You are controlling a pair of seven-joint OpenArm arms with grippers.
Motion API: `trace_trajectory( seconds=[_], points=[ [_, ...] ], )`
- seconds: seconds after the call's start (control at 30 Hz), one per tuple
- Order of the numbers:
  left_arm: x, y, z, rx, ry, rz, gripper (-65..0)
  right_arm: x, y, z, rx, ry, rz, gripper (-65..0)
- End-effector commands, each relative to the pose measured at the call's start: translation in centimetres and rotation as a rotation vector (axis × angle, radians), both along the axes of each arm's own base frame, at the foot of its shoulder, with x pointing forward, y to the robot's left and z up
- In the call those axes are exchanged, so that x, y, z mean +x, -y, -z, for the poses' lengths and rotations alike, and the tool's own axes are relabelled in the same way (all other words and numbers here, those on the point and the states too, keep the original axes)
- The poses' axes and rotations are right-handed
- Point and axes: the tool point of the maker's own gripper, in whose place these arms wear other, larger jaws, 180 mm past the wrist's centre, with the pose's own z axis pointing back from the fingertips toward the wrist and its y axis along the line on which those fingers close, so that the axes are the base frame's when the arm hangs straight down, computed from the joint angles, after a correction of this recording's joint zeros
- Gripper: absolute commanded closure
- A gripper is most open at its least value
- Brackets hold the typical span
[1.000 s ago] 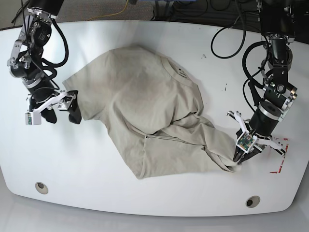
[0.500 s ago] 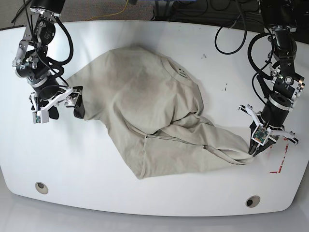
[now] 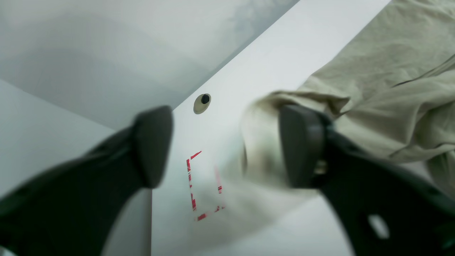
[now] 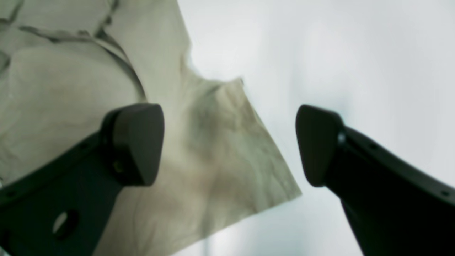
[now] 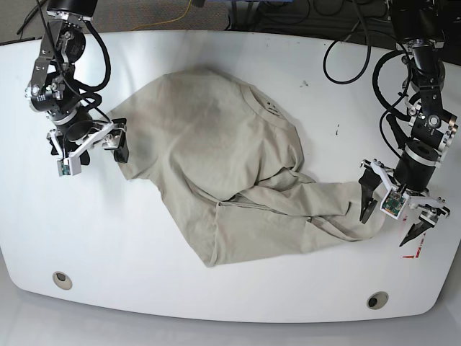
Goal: Layout the t-shirt on the table in an organized manner, then fold the t-shirt properly
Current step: 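Lay the shirt flat on the table with the left gripper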
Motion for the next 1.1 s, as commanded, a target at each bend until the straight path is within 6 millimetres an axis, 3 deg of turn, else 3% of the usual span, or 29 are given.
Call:
trace_trajectory(
  seconds=[0.0,0.53,0.8,1.07],
  points=[
    [0.6,-0.2,-2.3,0.003,0.069,0.001,-53.1,0.1,0.0,-1.4,-0.017,0.048,-0.015,-55.6],
    [1.2,-2.6,-4.4,0.088,0.128,-0.079,-53.1,-3.3,-1.9,0.8,0.000,-0.019,-0.076,-55.4],
    [1.1,-2.4,-4.1,0.063,0.126,-0.086,-53.1,-5.5,-2.5,2.7,0.042,-0.078,-0.048,-55.4],
    [0.7,-2.3,-2.9,0.038,0.103,-0.097,-53.1,-8.0,-1.5,4.1,0.118,-0.108,0.110,-55.3]
  ],
)
